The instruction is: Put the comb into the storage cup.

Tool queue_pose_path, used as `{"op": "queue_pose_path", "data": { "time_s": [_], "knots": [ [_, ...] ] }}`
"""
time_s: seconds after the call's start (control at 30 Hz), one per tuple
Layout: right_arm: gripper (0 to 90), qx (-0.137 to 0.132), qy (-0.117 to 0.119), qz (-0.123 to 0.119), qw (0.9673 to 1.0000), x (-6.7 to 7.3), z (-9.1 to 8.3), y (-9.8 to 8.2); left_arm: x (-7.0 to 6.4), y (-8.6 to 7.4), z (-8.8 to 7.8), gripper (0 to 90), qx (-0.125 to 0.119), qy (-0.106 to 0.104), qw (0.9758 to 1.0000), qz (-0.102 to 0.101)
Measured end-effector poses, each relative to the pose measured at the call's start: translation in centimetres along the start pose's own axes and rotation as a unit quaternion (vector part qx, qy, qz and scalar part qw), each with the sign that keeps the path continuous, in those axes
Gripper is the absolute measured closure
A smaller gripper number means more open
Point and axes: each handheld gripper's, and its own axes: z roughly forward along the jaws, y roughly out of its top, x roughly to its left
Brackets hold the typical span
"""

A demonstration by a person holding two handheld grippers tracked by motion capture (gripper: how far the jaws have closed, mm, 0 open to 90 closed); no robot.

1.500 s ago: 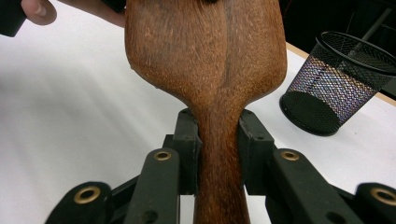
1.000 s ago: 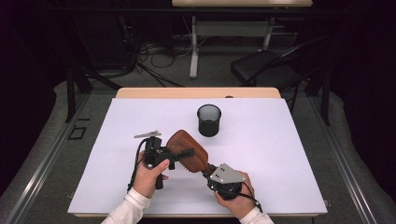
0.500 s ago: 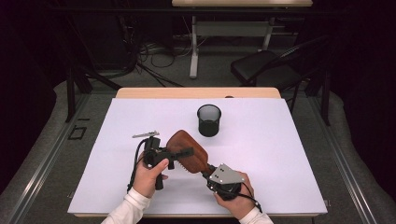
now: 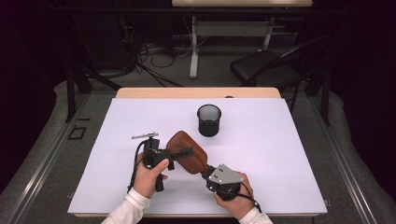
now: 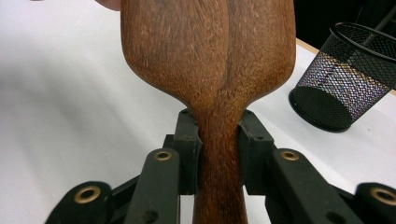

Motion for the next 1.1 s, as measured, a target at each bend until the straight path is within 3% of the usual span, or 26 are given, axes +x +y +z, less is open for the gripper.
{"op": "queue_pose_path", "data": {
  "time_s": [0.47,0.9,1.1],
  "knots": [
    [72.1,0.003,0.004,0.003,1.0,0.0,0.18,-0.17,-0.19,0.01,-0.11,47.6,0.007,-0.003,0.9999,-0.013],
    [71.9,0.0,0.009,0.005,1.0,0.04,0.11,-0.18,-0.19,-0.02,-0.23,49.6,0.01,-0.011,0.999,-0.043],
    [71.8,0.0,0.009,0.006,0.9999,0.03,0.11,-0.18,-0.04,-0.01,-0.26,50.0,0.012,-0.011,0.9988,-0.046]
  ]
}}
